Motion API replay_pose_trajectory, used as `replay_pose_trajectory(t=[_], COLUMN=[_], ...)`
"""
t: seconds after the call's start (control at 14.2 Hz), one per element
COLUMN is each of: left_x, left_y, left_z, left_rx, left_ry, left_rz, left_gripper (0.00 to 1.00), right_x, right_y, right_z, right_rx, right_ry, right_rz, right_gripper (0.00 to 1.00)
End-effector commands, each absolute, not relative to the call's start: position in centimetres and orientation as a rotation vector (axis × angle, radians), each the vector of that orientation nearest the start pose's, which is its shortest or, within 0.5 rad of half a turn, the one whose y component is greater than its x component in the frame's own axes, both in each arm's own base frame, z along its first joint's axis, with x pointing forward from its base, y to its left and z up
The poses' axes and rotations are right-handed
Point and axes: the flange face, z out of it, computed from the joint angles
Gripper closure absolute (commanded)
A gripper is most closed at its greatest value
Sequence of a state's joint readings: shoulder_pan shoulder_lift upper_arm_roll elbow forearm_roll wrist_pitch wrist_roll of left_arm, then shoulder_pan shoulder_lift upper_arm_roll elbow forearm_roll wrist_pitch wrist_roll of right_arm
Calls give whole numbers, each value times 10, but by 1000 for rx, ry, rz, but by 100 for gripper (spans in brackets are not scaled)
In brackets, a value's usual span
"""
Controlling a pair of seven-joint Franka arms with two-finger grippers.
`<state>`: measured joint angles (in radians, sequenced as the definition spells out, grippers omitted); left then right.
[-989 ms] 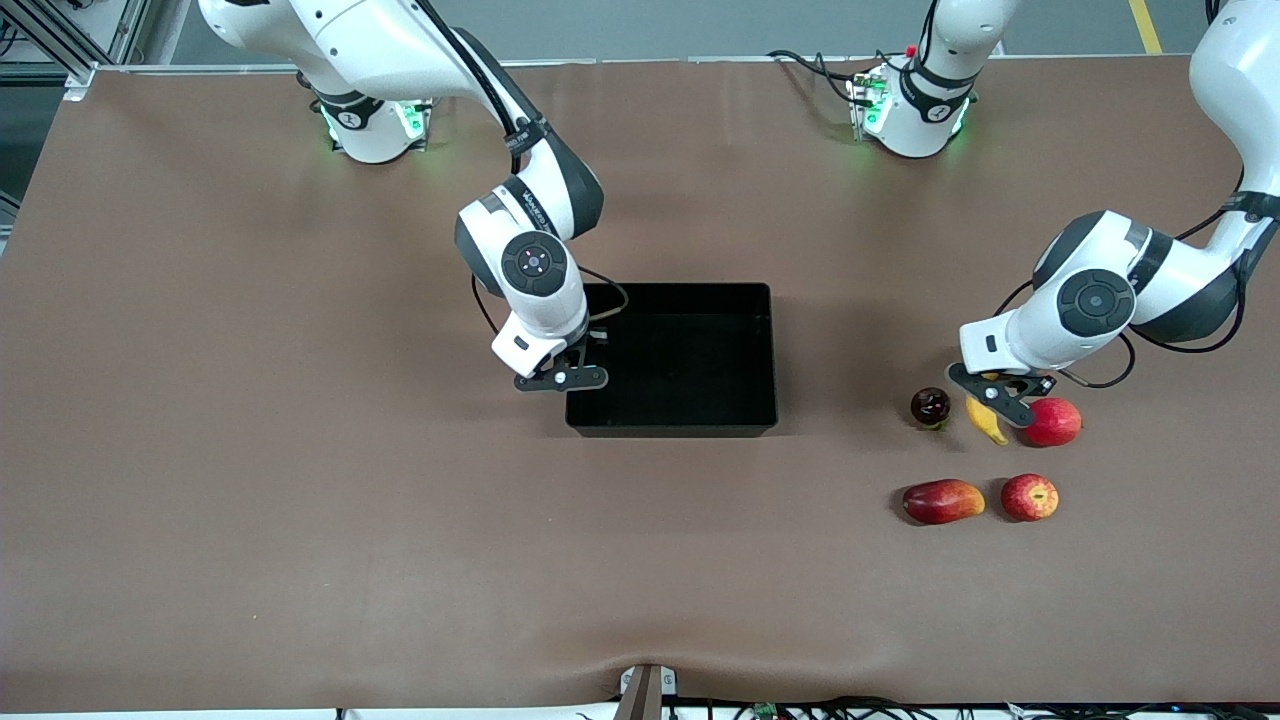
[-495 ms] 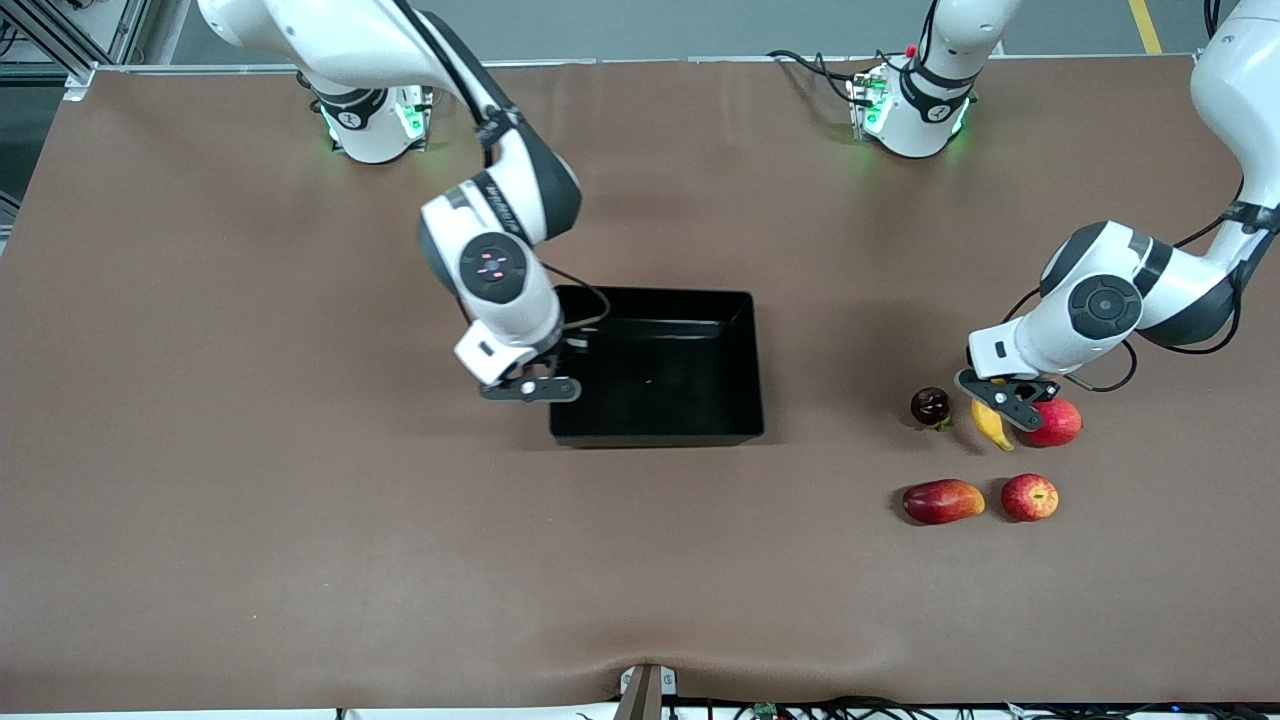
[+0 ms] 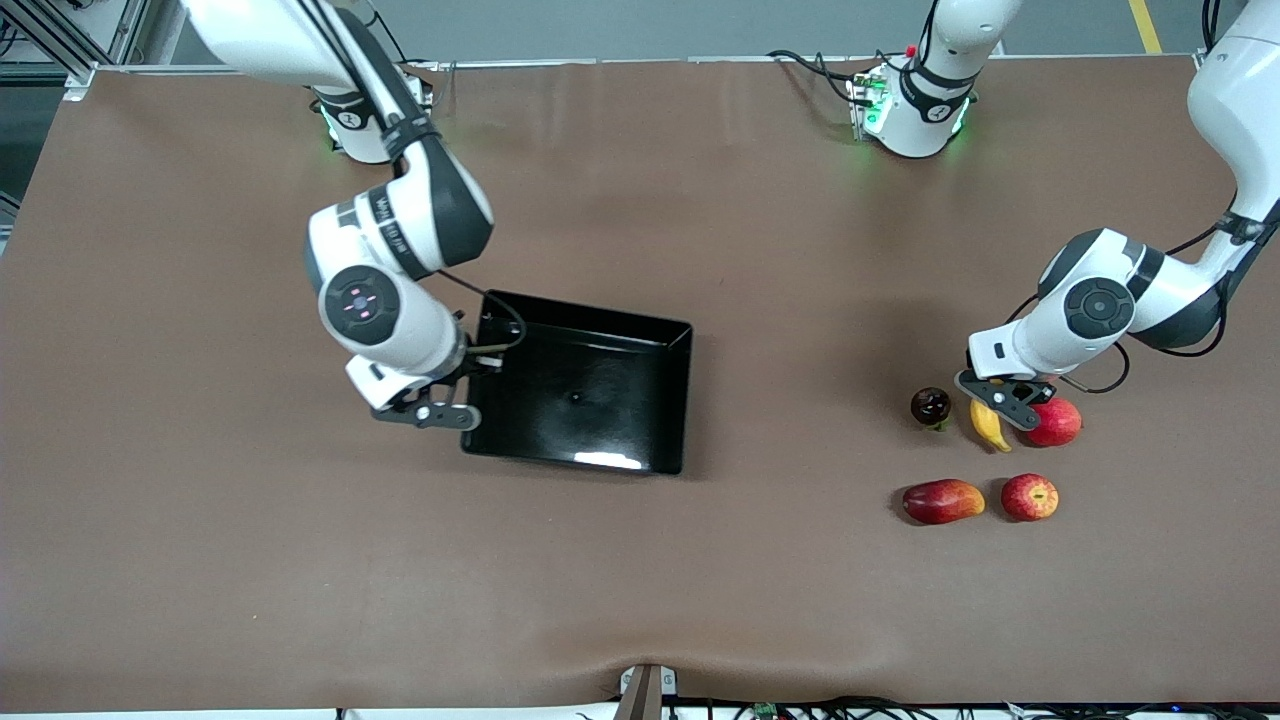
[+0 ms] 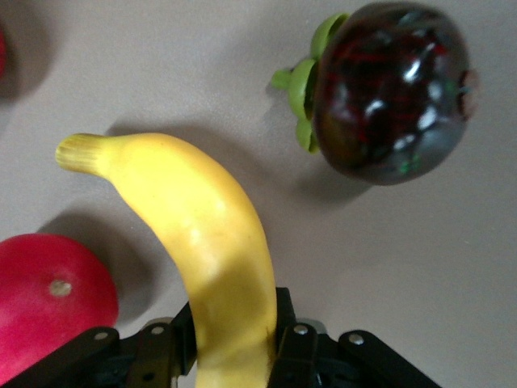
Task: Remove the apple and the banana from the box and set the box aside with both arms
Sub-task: 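Slide the box with the right gripper while the left gripper lowers the banana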
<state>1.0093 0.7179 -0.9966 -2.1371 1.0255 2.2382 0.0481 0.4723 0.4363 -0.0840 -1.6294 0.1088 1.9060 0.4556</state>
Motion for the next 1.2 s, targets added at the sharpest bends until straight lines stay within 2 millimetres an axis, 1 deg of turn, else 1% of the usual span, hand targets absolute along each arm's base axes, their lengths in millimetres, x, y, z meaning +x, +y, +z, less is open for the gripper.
replay_pose_trajectory(t=[0.0,0.14,0.21,0.28,0.35,0.42,0.49,0.57,0.64,0.78,0.85,0.99,1.06,1.13], left_x=[545,549,549,549,550,551,551,551,551,558,563,575,579,586], left_y=[9,3,3,4,5,7,7,7,9,15,16,2,-9,-13], left_z=[186,188,185,182,181,182,182,184,186,200,208,239,253,270], left_rx=[-2825,-2820,-2821,-2819,-2822,-2823,-2823,-2820,-2817,-2792,-2792,-2784,-2807,-2822], left_ry=[1034,1057,1060,1058,1050,1043,1043,1043,1031,1008,995,981,943,902], left_rz=[94,49,48,52,51,47,47,43,39,16,-6,-79,-105,-114], left_gripper=[100,100,100,100,90,74,49,0,0,0,0,0,0,0], right_x=[603,609,609,609,611,611,612,614,615,616,616,614,609,607], right_y=[212,171,159,143,126,119,103,86,63,21,6,-40,-56,-75], right_z=[378,380,379,373,370,368,368,369,365,361,359,354,347,343], right_rx=[-3090,-3076,-3072,-3069,-3065,-3063,-3058,-3051,-3043,-3027,-3020,-3002,-2994,-2988], right_ry=[119,103,83,101,121,119,140,135,112,85,59,58,36,21], right_rz=[291,302,309,323,331,336,339,340,346,345,347,346,348,330], right_gripper=[100,100,100,100,100,100,100,100,100,100,100,100,100,100])
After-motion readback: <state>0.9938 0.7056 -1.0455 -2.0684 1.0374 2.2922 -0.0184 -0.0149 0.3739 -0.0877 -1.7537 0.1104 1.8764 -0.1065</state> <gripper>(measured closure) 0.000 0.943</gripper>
